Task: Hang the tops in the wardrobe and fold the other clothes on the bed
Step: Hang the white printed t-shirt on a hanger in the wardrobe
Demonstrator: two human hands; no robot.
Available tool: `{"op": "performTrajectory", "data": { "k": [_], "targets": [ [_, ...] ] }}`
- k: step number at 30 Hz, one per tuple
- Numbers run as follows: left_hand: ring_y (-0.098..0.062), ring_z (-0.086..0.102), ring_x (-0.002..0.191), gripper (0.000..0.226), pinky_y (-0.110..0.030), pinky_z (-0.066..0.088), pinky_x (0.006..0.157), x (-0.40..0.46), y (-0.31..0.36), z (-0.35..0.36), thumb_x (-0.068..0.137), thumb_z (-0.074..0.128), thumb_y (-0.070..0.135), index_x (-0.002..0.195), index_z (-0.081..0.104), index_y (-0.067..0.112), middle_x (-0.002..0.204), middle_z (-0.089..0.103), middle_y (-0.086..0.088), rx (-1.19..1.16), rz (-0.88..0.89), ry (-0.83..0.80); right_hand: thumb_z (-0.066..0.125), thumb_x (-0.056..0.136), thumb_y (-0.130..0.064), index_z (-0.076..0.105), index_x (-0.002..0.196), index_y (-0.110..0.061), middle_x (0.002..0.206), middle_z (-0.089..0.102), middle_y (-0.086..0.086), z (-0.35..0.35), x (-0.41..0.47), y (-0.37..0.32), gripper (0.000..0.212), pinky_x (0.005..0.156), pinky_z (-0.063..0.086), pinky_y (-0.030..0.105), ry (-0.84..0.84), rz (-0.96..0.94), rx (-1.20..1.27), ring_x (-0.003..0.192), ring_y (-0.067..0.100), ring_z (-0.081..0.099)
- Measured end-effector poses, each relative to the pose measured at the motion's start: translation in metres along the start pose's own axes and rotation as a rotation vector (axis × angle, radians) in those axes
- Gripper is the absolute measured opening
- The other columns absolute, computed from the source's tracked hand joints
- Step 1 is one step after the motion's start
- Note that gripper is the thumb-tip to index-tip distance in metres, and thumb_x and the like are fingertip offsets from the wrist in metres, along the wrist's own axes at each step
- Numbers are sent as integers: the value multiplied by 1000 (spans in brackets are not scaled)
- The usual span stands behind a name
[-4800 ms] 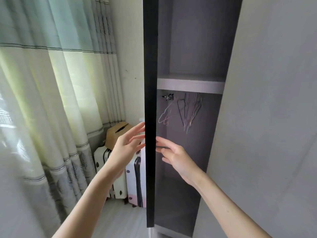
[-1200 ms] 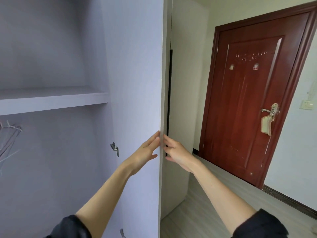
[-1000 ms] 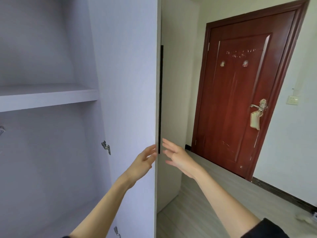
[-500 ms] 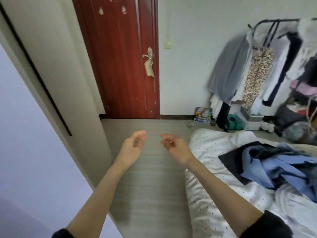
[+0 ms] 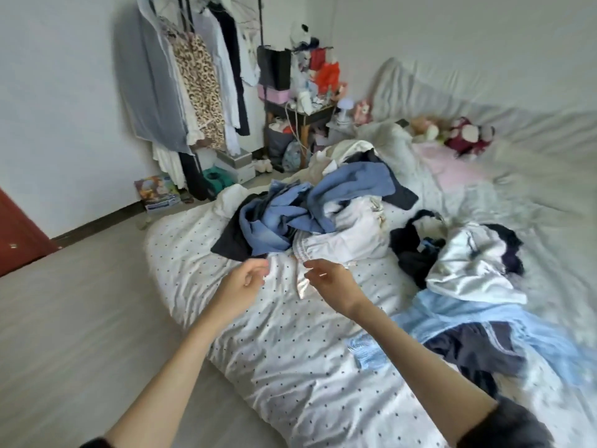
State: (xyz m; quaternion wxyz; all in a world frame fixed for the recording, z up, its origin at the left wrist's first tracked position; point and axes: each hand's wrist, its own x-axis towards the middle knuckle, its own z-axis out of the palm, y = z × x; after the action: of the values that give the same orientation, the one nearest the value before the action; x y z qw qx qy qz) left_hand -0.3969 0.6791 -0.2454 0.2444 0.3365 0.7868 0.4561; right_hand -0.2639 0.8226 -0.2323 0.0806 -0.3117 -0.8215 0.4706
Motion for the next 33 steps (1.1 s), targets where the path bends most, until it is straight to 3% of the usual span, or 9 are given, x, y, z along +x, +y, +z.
{"op": "performTrajectory", "data": {
  "k": [5,9,13,22,26,28,30,33],
  "targets": [
    [-13,58,107,20,-28,47,93,50,20,106,98,45,14,106,56,28,105,62,9,39,30,-263,48,94,-12,61,121,-14,109,68,9,-76,-7,83,30,86,42,25,153,157,-34,103,23,61],
    [-11,55,113,20,-12,40,91,93,29,187,98,46,10,112,56,20,113,60,4,106,48,-421,46,95,-9,58,124,-10,111,67,14,-136,6,153,32,95,45,35,206,247,-69,108,28,61],
    [-7,50,118,28,-15,34,99,139,35,263,99,43,12,125,52,15,126,54,5,175,37,-529,43,96,-11,59,122,-8,111,67,14,-192,38,222,30,89,49,36,241,330,-150,106,28,62],
    [-9,50,115,37,-16,38,89,231,47,412,97,46,17,135,47,19,134,50,0,222,67,-592,46,96,-15,49,134,-11,135,51,11,-266,110,354,38,102,41,43,323,420,-377,123,28,47],
    [-6,46,119,45,2,25,92,257,63,456,93,55,16,137,45,12,138,44,-1,230,256,-514,44,96,-16,41,140,-14,146,37,9,-282,124,386,44,105,36,46,375,439,-483,133,28,33],
    [-14,41,128,53,-7,24,101,269,69,478,92,59,17,141,39,10,142,42,-4,292,321,-556,41,96,-21,26,147,-21,153,25,6,-288,129,399,53,107,31,47,314,473,-538,139,26,23],
    [-17,44,125,62,-23,33,103,273,72,492,91,59,21,146,30,15,141,44,-4,378,281,-651,38,98,-22,17,149,-25,154,22,3,-291,132,409,55,105,31,47,253,500,-612,139,26,22],
    [-20,56,108,48,-36,40,97,275,72,500,91,58,19,137,43,16,121,58,-4,512,193,-652,37,98,-20,26,147,-26,146,35,3,-295,134,414,51,101,31,45,238,516,-654,132,27,31]
  ]
}}
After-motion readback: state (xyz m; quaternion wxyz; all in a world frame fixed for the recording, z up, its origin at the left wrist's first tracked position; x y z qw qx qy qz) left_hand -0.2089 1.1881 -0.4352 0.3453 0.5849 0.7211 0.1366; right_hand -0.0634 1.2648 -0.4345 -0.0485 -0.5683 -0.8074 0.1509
